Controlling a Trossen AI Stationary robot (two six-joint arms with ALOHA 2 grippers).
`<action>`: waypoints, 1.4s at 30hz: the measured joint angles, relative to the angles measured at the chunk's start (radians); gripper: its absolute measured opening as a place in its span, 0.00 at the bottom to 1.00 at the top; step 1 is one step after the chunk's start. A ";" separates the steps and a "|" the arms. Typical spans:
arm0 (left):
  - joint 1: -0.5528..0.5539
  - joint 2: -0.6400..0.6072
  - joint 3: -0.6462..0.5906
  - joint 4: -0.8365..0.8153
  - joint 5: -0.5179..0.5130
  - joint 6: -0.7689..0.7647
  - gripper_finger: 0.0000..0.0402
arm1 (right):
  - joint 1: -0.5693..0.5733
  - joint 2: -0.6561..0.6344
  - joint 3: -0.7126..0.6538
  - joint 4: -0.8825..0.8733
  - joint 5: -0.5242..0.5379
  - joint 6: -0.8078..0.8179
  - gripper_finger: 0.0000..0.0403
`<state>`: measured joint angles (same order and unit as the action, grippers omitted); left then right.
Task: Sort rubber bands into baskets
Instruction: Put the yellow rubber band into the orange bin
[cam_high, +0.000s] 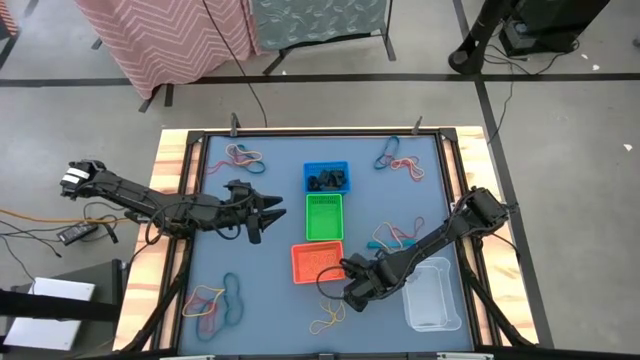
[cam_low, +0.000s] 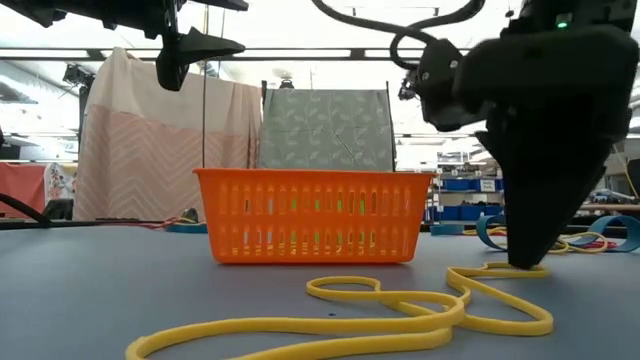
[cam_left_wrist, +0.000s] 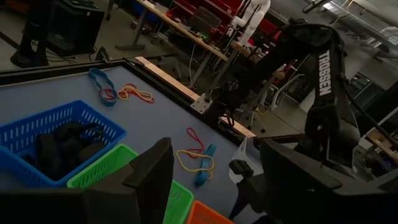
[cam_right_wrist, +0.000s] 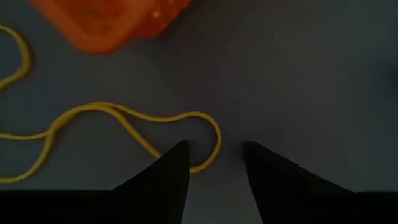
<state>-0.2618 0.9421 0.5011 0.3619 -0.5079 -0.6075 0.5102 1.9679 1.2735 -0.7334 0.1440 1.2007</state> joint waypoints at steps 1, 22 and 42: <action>0.000 0.000 0.000 -0.001 0.000 0.000 0.60 | 0.000 0.013 0.001 0.007 0.004 0.000 0.42; 0.000 0.000 0.000 -0.015 -0.005 -0.005 0.60 | -0.001 -0.222 -0.002 -0.133 0.141 -0.027 0.01; 0.000 0.000 0.000 -0.017 -0.023 -0.002 0.60 | -0.112 -0.301 0.000 0.417 0.232 -0.340 0.01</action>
<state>-0.2617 0.9421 0.5007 0.3448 -0.5312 -0.6098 0.3980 1.6665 1.2736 -0.3161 0.3759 0.8605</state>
